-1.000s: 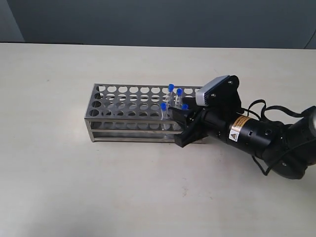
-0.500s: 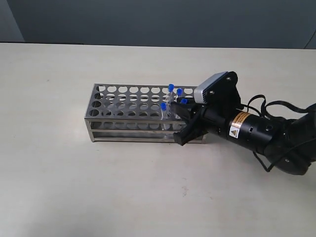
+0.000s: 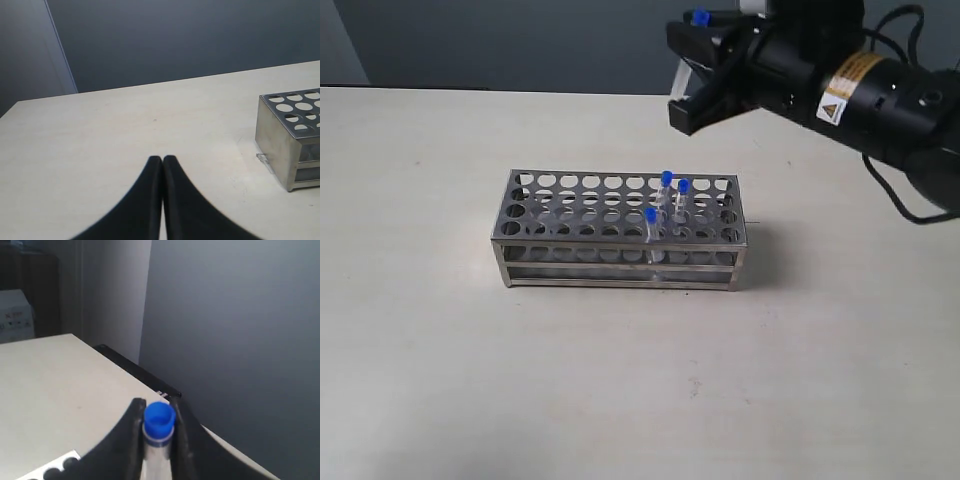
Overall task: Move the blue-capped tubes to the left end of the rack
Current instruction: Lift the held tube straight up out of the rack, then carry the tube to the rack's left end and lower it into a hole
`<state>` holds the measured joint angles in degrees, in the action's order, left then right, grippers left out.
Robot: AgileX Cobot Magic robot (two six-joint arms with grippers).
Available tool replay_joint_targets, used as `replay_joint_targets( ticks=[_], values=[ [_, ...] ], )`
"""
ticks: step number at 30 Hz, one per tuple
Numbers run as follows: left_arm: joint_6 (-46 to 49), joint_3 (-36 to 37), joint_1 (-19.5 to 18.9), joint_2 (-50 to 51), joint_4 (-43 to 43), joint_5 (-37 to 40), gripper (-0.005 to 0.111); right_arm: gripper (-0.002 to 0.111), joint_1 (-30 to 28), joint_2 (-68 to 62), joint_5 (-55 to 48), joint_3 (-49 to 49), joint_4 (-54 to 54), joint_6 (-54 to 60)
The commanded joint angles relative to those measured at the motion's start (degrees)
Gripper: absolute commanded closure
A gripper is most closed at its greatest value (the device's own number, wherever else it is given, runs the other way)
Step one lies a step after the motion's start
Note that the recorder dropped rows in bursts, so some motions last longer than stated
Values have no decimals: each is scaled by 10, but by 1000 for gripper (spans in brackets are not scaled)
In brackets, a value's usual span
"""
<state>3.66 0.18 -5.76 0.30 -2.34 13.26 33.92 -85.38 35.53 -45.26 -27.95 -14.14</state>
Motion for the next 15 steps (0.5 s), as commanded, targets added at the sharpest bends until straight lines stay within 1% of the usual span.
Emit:
replay_joint_targets(
  ticks=[1,4,7,12,15],
  values=[
    [0,-2,2,-3,-1,0,106,108,3,-32,-7,-65,-118,-144],
    [0,-2,2,-3,-1,0,106,108,19,-76,-7,-110,-180,-205],
    [0,-2,2,-3,-1,0,106,108,44,-128,-7,-154,-218,-232],
    [0,-2,2,-3,-1,0,106,108,87,-220,-13,-224,-230,-233],
    [0,-2,2,-3,-1,0,106,108,102,-260,-30,-259,-230,-233]
  ],
)
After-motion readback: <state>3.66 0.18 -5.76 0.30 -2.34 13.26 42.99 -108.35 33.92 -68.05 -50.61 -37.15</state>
